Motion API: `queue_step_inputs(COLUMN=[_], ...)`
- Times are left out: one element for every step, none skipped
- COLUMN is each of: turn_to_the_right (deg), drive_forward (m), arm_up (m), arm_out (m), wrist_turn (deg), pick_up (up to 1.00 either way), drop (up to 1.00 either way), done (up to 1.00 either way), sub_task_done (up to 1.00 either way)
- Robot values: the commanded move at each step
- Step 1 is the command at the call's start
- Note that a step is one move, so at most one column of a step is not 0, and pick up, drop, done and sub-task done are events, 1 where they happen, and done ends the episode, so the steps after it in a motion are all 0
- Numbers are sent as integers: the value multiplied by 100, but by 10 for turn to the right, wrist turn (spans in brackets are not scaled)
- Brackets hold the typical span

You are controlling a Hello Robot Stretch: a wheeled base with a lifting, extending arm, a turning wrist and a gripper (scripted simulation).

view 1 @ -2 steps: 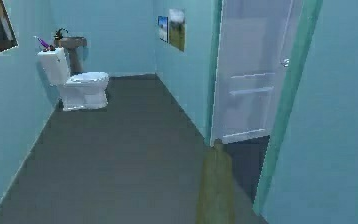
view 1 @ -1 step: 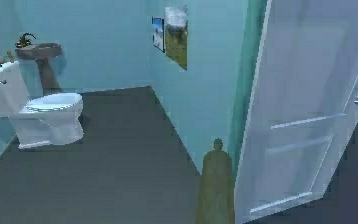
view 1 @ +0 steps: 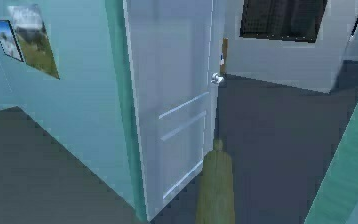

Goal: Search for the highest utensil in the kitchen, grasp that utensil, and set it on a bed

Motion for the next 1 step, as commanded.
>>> queue_step_inputs(turn_to_the_right=[0], drive_forward=[75], arm_up=[0], arm_out=[0], wrist_turn=[0], pick_up=[0], drop=[0], done=[0], sub_task_done=[0])
